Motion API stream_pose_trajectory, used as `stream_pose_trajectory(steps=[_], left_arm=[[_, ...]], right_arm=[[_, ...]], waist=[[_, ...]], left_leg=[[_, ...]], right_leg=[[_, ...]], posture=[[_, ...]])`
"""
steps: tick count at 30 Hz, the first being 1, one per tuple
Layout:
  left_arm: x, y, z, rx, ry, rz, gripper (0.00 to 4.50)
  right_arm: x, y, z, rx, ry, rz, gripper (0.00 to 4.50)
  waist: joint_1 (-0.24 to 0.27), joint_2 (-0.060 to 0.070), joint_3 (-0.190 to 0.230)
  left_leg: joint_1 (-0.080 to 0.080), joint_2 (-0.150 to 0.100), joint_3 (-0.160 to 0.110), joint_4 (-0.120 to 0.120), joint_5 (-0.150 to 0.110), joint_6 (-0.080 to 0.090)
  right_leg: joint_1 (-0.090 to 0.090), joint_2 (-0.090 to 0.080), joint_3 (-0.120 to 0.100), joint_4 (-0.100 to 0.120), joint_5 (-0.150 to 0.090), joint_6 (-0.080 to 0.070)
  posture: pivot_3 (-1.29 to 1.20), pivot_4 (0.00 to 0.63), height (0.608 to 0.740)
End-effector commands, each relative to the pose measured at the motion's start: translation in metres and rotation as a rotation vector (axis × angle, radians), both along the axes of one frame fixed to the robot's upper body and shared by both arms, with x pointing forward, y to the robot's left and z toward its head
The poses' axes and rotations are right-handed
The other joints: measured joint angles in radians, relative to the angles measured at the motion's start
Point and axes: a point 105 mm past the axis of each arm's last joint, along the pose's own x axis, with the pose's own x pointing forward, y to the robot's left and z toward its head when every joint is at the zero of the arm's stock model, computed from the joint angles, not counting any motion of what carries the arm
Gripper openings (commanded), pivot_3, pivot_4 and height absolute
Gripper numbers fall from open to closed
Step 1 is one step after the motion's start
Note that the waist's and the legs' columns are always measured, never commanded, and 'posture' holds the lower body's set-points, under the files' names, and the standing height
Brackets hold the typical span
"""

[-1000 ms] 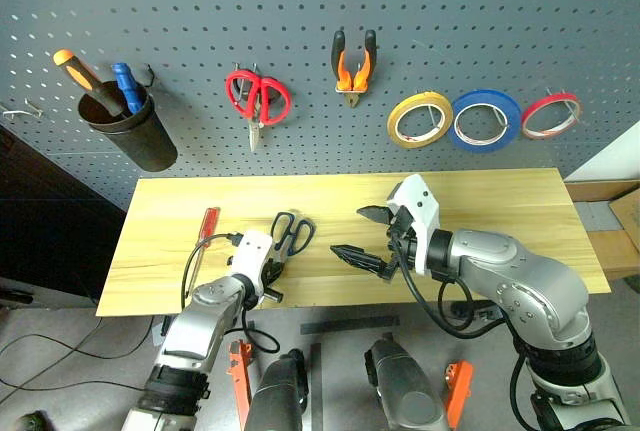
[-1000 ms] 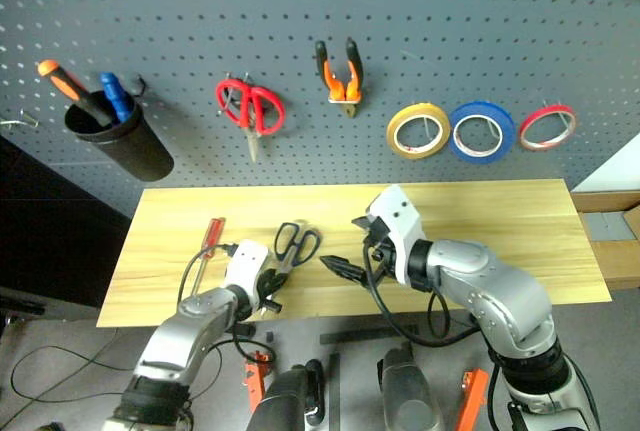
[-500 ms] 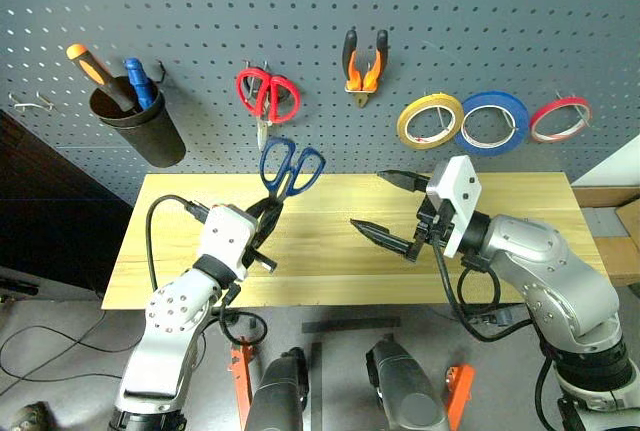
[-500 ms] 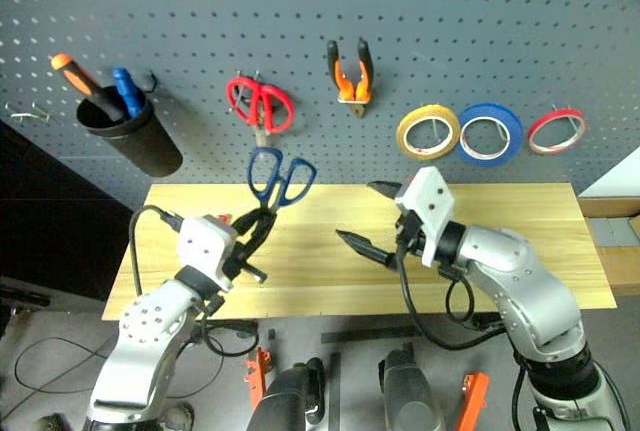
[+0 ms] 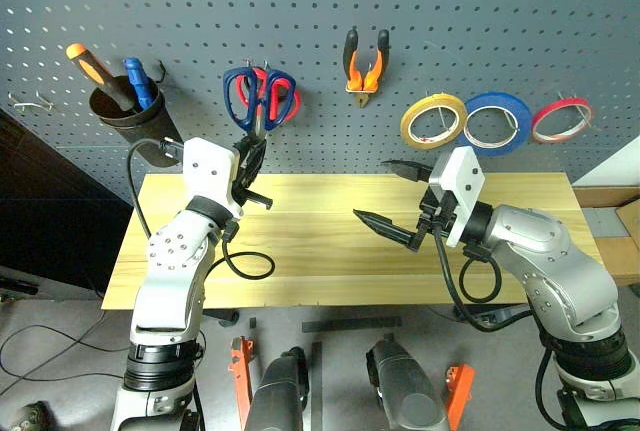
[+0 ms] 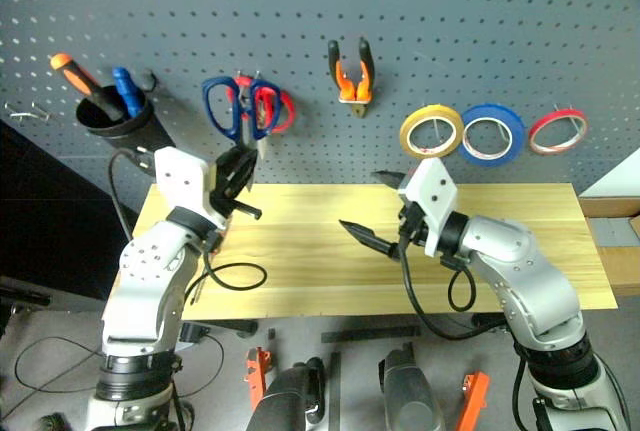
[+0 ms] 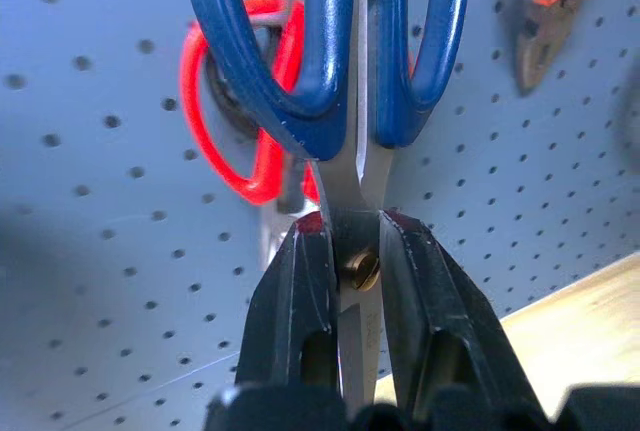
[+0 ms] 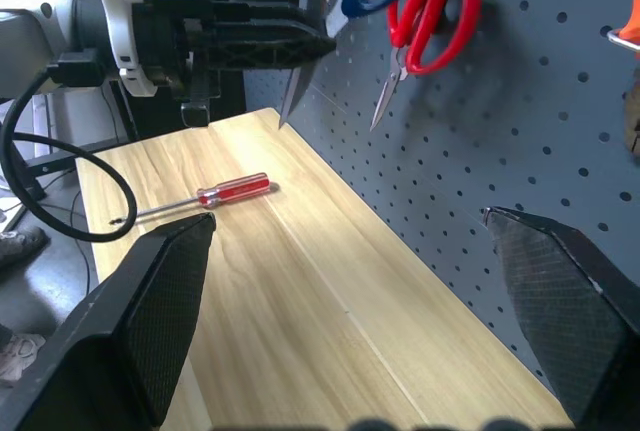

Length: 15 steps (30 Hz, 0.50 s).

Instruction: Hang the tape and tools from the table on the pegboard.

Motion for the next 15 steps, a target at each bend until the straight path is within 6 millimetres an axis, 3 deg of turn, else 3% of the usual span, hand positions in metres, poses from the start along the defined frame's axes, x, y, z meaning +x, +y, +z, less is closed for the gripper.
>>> stream_pose_trajectory(steps=[1, 10, 15], left_arm=[[-0.001, -0.002, 0.005, -0.051, -0.009, -0.021, 0.34], [-0.001, -0.006, 0.003, -0.083, 0.013, -0.034, 0.34], [0.008, 0.003, 0.009, -0.152, 0.016, 0.013, 0.34]], right_arm=[[-0.004, 0.003, 0.009, 0.011, -0.044, 0.014, 4.5], [-0.004, 0.004, 0.011, 0.027, -0.051, 0.01, 4.5], [-0.001, 0.005, 0.027, 0.102, -0.093, 0.001, 4.5]], waist=[[0.0, 0.0, 0.0], [0.001, 0.0, 0.0], [-0.002, 0.0, 0.0]], left_leg=[[0.0, 0.0, 0.0, 0.0, 0.0, 0.0], [0.0, 0.0, 0.0, 0.0, 0.0, 0.0], [0.0, 0.0, 0.0, 0.0, 0.0, 0.0]], right_leg=[[0.0, 0.0, 0.0, 0.0, 0.0, 0.0], [0.0, 0.0, 0.0, 0.0, 0.0, 0.0], [0.0, 0.0, 0.0, 0.0, 0.0, 0.0]], posture=[[-0.28, 0.285, 0.74], [-0.28, 0.281, 0.74], [-0.28, 0.282, 0.74]])
